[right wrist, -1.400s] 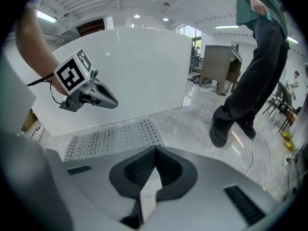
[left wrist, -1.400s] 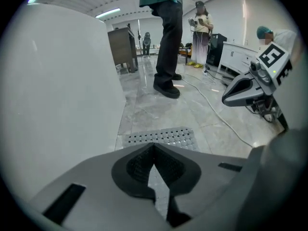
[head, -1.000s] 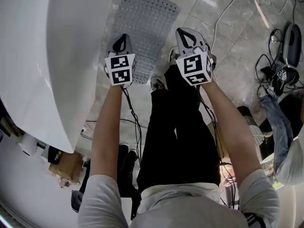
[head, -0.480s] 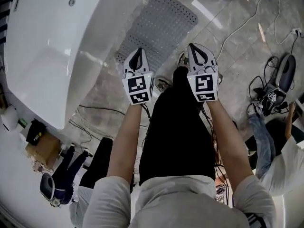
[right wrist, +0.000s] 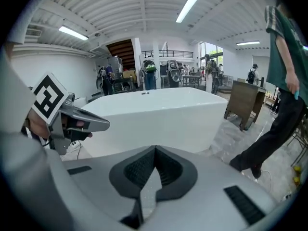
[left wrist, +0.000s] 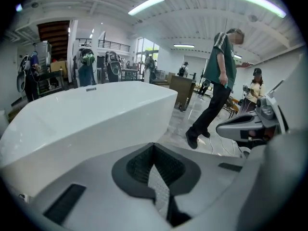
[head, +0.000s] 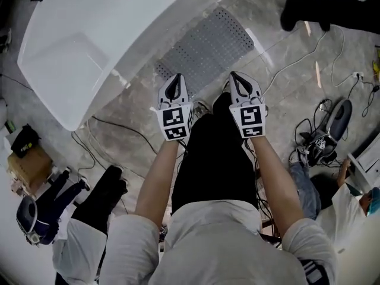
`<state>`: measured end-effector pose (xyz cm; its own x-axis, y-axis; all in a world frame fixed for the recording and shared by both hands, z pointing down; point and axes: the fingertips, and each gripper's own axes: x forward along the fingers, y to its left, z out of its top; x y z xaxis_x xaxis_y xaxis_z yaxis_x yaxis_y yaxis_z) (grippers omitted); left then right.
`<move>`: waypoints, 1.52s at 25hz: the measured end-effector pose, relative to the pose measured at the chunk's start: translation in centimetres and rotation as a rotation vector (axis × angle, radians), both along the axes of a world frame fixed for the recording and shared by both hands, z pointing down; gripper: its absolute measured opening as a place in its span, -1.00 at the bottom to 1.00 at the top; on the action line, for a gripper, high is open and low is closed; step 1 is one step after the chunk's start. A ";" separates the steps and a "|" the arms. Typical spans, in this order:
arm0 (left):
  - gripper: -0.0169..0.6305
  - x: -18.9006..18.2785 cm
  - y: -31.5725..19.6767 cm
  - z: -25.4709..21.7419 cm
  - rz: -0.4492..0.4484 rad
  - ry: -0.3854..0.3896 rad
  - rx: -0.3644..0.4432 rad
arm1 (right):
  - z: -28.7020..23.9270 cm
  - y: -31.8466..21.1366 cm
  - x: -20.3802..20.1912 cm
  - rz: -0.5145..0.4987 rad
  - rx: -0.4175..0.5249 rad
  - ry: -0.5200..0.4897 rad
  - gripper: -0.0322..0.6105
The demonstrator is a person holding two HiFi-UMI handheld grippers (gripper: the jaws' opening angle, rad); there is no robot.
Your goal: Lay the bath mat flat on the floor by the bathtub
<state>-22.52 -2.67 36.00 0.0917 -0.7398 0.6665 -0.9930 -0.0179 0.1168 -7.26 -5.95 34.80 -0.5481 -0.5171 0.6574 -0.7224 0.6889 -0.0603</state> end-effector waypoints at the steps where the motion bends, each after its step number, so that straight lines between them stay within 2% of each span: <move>1: -0.91 -0.3 0.5 -1.4 -0.001 0.000 0.014 | -1.2 0.3 -0.1 -0.002 0.005 -0.004 -0.88; 5: -0.91 -1.1 3.4 -6.9 -0.001 0.013 0.058 | -6.1 2.5 -0.9 -0.018 0.026 -0.004 -0.88; 11: -0.91 -2.3 8.2 -13.2 -0.091 0.056 0.102 | -14.0 5.7 -2.8 -0.033 0.100 -0.051 -0.88; 22: -0.91 0.5 12.6 -21.9 -0.132 0.068 0.207 | -23.3 10.4 -3.8 -0.145 0.177 -0.104 -0.88; 30: -0.91 3.6 15.9 -26.8 -0.197 -0.009 0.296 | -26.9 13.1 -1.4 -0.188 0.226 -0.169 -0.88; 38: -0.91 8.0 22.0 -32.8 -0.289 -0.069 0.397 | -33.2 17.7 4.4 -0.226 0.331 -0.229 -0.88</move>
<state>-14.48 19.32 3.19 -0.1885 -0.9267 0.3250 -0.9691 0.2291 0.0910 -2.85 11.72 1.60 -0.7830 -0.5296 0.3262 -0.5455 0.8367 0.0489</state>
